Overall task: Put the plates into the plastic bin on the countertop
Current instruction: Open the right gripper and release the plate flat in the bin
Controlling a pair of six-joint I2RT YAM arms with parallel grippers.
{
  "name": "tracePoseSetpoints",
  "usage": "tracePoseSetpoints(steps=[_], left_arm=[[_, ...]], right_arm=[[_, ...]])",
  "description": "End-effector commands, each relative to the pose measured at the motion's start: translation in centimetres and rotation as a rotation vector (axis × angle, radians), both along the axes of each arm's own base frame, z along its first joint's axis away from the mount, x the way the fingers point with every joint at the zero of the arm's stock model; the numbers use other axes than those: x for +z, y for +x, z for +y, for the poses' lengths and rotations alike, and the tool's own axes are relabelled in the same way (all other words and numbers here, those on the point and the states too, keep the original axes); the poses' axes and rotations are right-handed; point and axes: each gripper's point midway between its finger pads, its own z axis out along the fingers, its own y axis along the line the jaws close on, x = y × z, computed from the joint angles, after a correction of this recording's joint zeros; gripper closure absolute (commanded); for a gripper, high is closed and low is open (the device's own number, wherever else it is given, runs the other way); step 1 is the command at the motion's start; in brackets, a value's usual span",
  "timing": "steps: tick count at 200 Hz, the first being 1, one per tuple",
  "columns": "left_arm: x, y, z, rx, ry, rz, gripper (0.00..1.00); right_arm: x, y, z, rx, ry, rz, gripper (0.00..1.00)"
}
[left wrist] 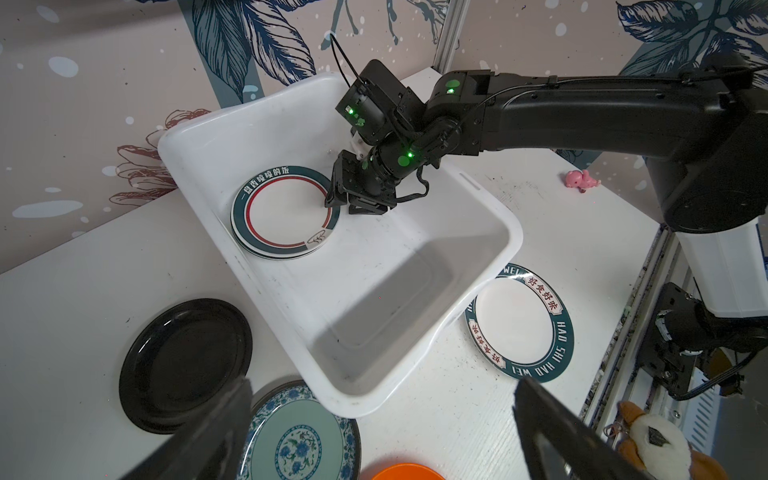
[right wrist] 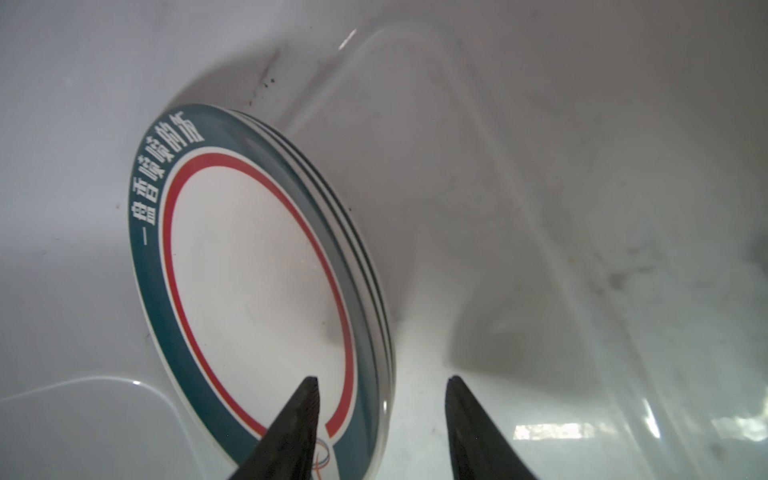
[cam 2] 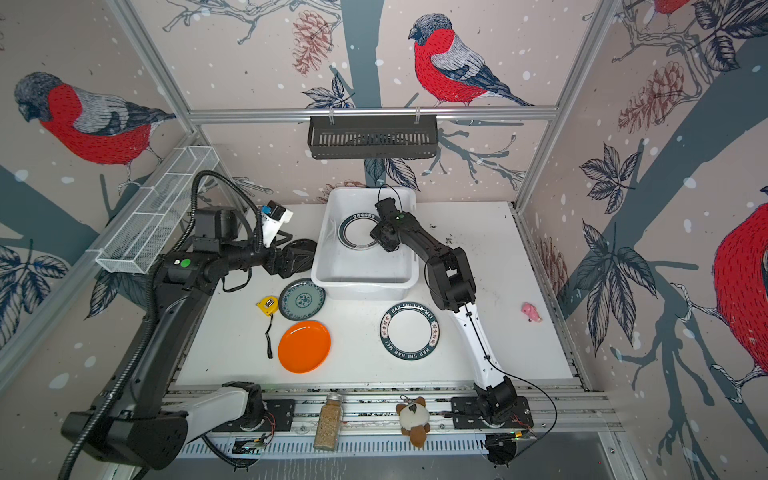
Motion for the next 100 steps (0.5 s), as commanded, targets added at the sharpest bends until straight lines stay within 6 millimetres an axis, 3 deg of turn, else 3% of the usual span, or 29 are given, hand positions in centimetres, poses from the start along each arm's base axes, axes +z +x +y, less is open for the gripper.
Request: tracePoseSetpoints(steps=[1, 100], left_arm=[[0.5, 0.2, -0.1, -0.013, 0.003, -0.034, 0.03], [0.2, 0.4, -0.2, -0.012, 0.0, -0.029, 0.03]], right_arm=[[0.0, 0.3, 0.4, -0.013, 0.035, 0.004, 0.49], [1.0, 1.6, 2.7, 0.037, 0.116, -0.06, 0.49]])
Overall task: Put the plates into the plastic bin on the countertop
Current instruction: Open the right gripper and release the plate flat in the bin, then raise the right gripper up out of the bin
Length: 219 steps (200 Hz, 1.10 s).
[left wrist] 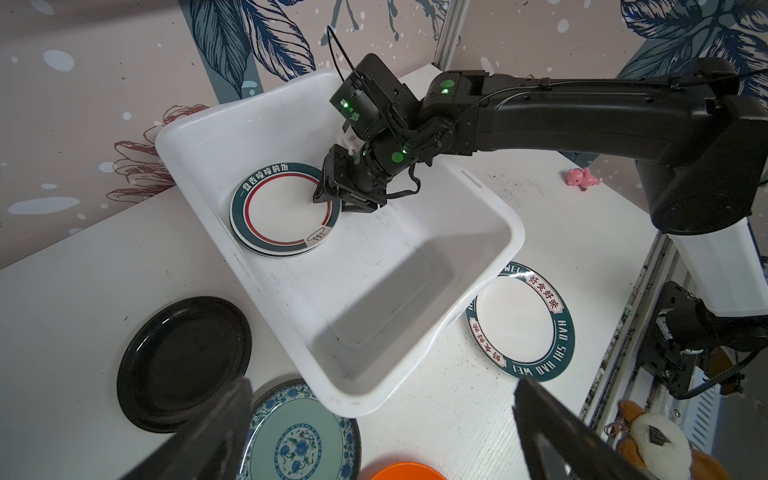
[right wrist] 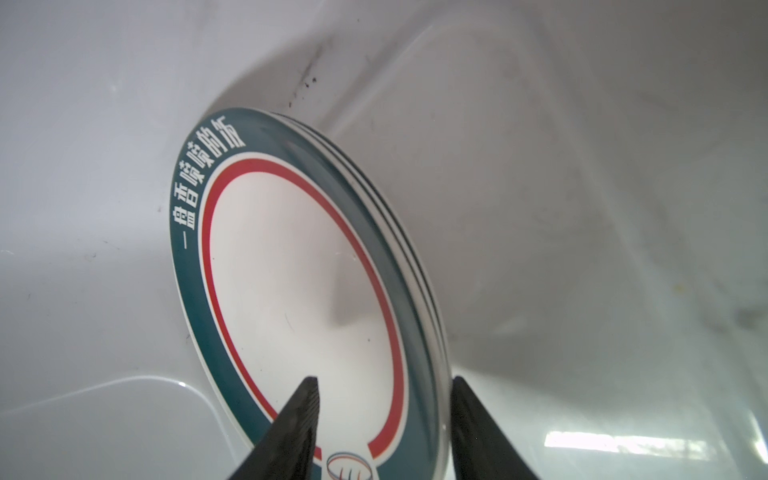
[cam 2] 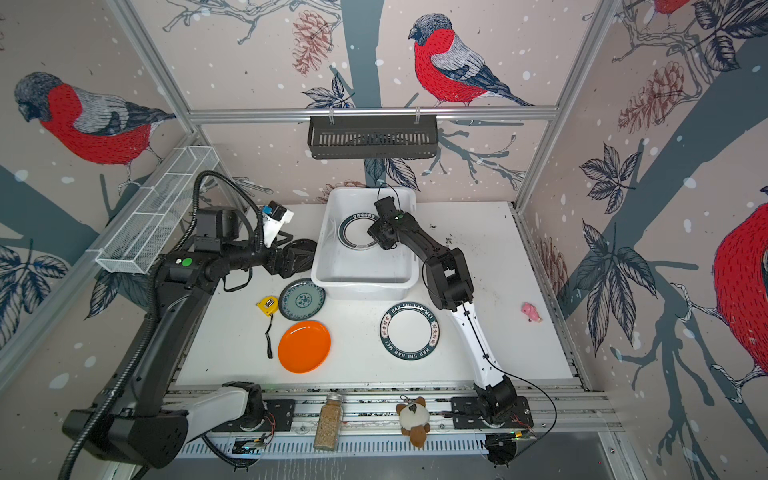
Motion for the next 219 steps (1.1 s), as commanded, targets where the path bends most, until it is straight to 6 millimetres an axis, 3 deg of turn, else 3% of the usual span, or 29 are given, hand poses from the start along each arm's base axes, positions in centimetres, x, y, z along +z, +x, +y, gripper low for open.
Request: tracePoseSetpoints(steps=[1, 73, 115, 183, 219], left_arm=[[0.5, 0.2, -0.2, -0.012, -0.003, -0.036, 0.03], [0.6, 0.1, -0.3, -0.015, -0.014, -0.03, 0.03], [0.6, 0.1, -0.3, -0.015, -0.013, -0.03, 0.03], [0.8, 0.2, -0.1, 0.008, -0.016, -0.026, 0.03], [1.0, 0.5, 0.3, 0.037, -0.007, -0.023, 0.03]], right_arm=[[0.3, 0.5, 1.0, 0.024, 0.039, -0.031, 0.49], [0.6, 0.5, 0.4, 0.032, 0.002, -0.041, 0.48], [1.3, 0.4, -1.0, 0.021, -0.049, -0.039, 0.47], [4.4, 0.1, -2.0, 0.038, -0.088, -0.088, 0.44], [7.2, -0.3, -1.9, 0.059, -0.105, -0.142, 0.44]])
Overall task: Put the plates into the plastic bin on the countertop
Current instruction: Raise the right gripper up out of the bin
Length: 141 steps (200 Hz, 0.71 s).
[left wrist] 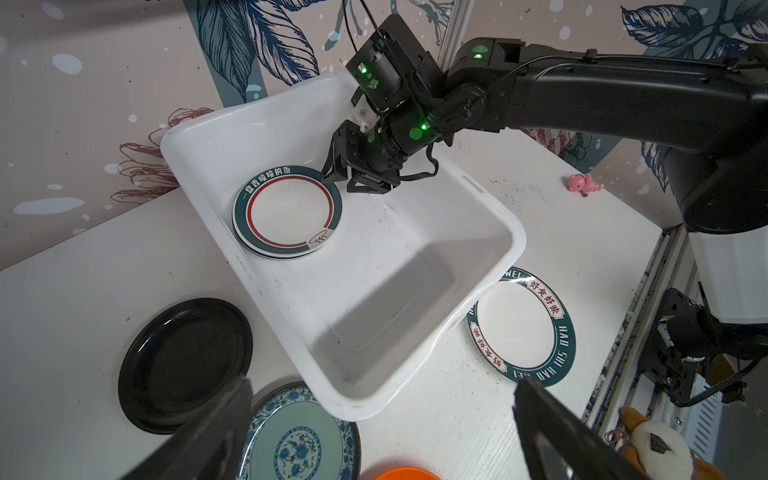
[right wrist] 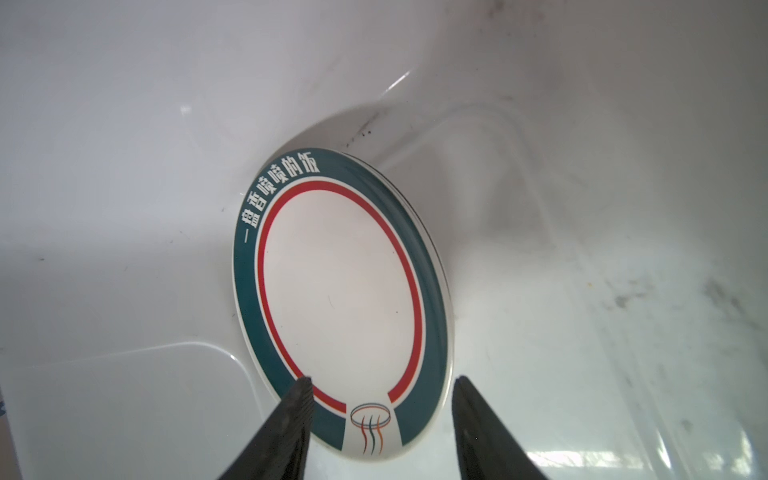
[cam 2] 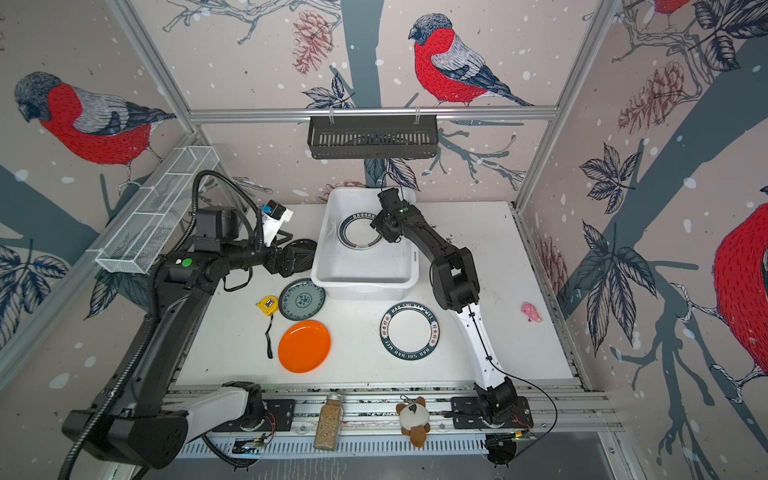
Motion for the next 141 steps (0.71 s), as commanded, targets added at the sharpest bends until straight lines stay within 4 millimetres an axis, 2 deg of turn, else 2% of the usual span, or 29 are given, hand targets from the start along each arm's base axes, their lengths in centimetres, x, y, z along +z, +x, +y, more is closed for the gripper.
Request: tracePoseSetpoints(steps=[1, 36, 98, 141], left_arm=[[0.7, 0.3, 0.2, 0.016, 0.005, -0.023, 0.03], [0.4, 0.6, 0.5, 0.037, 0.016, -0.014, 0.03], [-0.1, 0.7, 0.4, 0.031, 0.021, -0.003, 0.03], [-0.7, 0.8, 0.5, 0.028, 0.035, 0.01, 0.03]], right_arm=[[2.2, -0.5, -0.1, 0.019, -0.037, -0.045, 0.44], [4.8, -1.1, 0.2, 0.033, -0.038, -0.088, 0.44], [7.0, -3.1, 1.2, 0.094, -0.042, -0.121, 0.45], [11.6, -4.6, 2.1, 0.138, -0.052, -0.239, 0.48]])
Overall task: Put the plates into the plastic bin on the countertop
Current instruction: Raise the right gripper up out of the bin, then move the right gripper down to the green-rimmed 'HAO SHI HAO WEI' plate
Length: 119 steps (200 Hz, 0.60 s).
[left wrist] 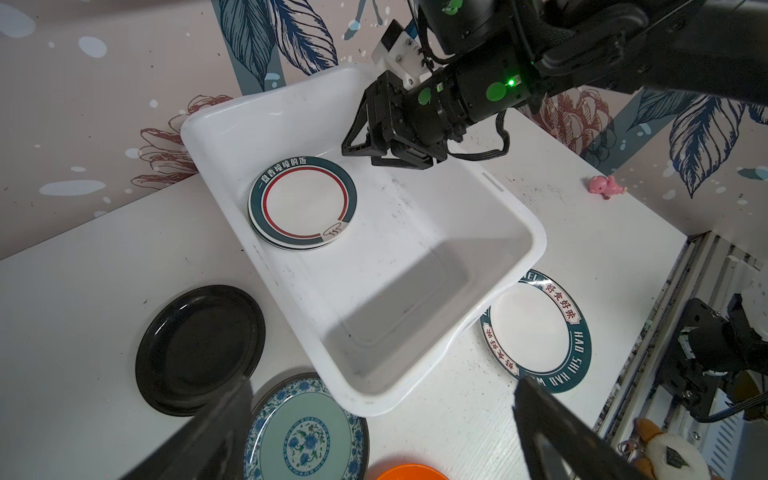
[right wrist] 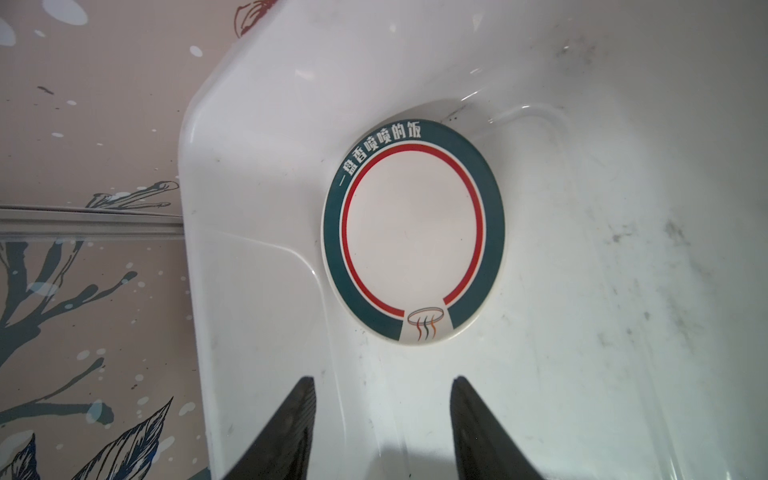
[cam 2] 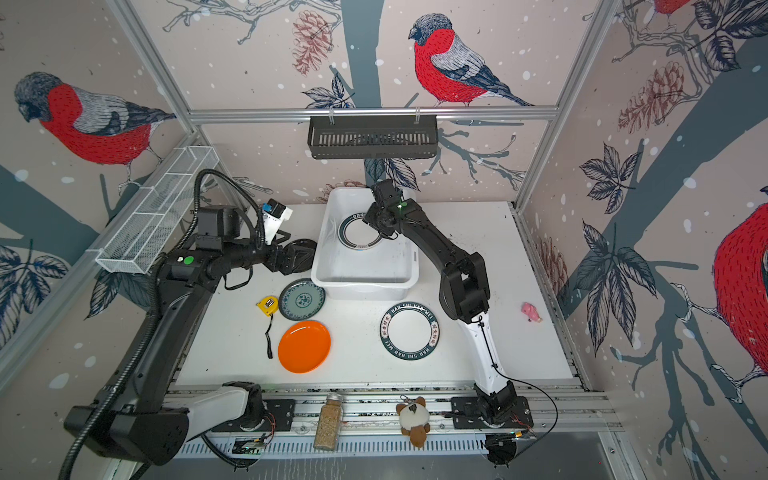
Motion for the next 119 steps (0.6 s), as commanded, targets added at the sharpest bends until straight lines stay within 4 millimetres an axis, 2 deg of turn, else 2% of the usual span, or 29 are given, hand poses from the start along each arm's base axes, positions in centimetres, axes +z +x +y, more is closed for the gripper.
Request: tracePoseSetpoints(steps=[1, 39, 59, 75, 100, 119], left_arm=[[0.0, 0.0, 0.0, -0.01, 0.011, -0.008, 0.03], [0.2, -0.4, 0.1, -0.02, 0.025, -0.02, 0.03], [0.0, -0.6, 0.1, -0.026, 0.035, -0.02, 0.03], [-0.3, -0.6, 0.2, -0.022, 0.046, -0.014, 0.03], [-0.7, -0.6, 0.3, -0.024, 0.056, -0.011, 0.03], [-0.9, -0.7, 0.3, -0.028, 0.056, -0.005, 0.03]], right_arm=[[3.1, -0.2, 0.4, 0.024, -0.003, -0.1, 0.48], [7.1, -2.1, 2.2, 0.102, 0.02, -0.211, 0.5], [9.3, -4.5, 4.4, 0.225, 0.022, -0.291, 0.5], [10.4, -6.8, 5.3, 0.273, -0.042, -0.343, 0.5], [11.3, -10.6, 5.0, 0.296, -0.104, -0.393, 0.5], [11.8, -13.0, 3.3, 0.275, -0.127, -0.427, 0.5]])
